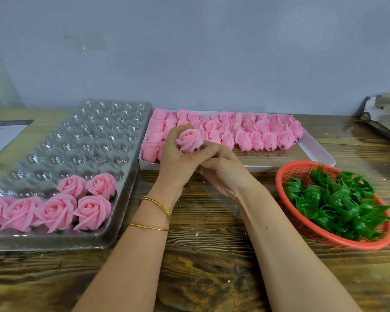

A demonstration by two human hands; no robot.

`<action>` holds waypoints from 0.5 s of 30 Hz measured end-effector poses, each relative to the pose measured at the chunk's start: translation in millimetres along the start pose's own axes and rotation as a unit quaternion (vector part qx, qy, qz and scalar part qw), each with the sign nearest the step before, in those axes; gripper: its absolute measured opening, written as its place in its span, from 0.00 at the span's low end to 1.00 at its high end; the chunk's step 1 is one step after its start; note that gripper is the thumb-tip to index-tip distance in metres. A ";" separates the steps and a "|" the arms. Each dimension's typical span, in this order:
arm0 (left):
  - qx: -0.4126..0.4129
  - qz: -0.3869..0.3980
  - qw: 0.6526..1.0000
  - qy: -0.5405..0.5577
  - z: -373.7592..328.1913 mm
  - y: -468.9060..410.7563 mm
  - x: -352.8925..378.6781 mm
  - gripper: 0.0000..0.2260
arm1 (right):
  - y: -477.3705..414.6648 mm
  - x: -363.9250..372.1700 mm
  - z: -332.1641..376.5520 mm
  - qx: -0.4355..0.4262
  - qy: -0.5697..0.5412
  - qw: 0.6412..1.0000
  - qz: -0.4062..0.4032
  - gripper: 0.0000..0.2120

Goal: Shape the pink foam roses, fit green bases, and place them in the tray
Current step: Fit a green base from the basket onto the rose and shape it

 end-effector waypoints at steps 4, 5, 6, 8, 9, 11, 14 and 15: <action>0.005 0.002 1.000 -0.007 -2.5 1.5 0.8 0.32 | 1.4 -4.1 3.8 -0.024 0.105 0.993 -0.054 0.14; 0.004 0.003 1.000 -0.011 -3.5 2.0 0.8 0.32 | 2.2 -5.6 4.5 -0.028 0.158 0.984 -0.071 0.12; 0.005 0.003 1.000 -0.020 -4.9 2.6 0.6 0.30 | 2.5 -6.8 5.2 -0.030 0.217 0.972 -0.085 0.10; 0.019 -0.001 0.998 -0.057 -8.1 3.5 0.2 0.27 | 2.1 -8.9 5.0 -0.039 0.306 0.946 -0.098 0.07; 0.026 -0.001 0.996 -0.080 -8.9 3.7 -0.2 0.25 | 1.5 -9.6 4.2 -0.043 0.331 0.937 -0.102 0.06; 0.035 0.001 0.992 -0.121 -9.4 4.2 0.6 0.21 | 0.8 -10.3 2.8 -0.044 0.367 0.923 -0.107 0.07; 0.037 0.003 0.987 -0.155 -11.0 5.4 4.0 0.16 | 0.7 -10.5 2.6 -0.038 0.411 0.904 -0.108 0.13; 0.044 0.004 0.985 -0.168 -11.3 5.4 5.0 0.15 | 0.9 -10.4 2.7 -0.039 0.423 0.899 -0.107 0.14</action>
Point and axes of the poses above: each hand's wrist, its own y-axis away from the middle knuckle, its own x-axis out of the palm, z = x × y, the point moved 1 cm from there along -y, towards the middle knuckle, and after that the axes turned 8 degrees about z, right-handed, at the moved point
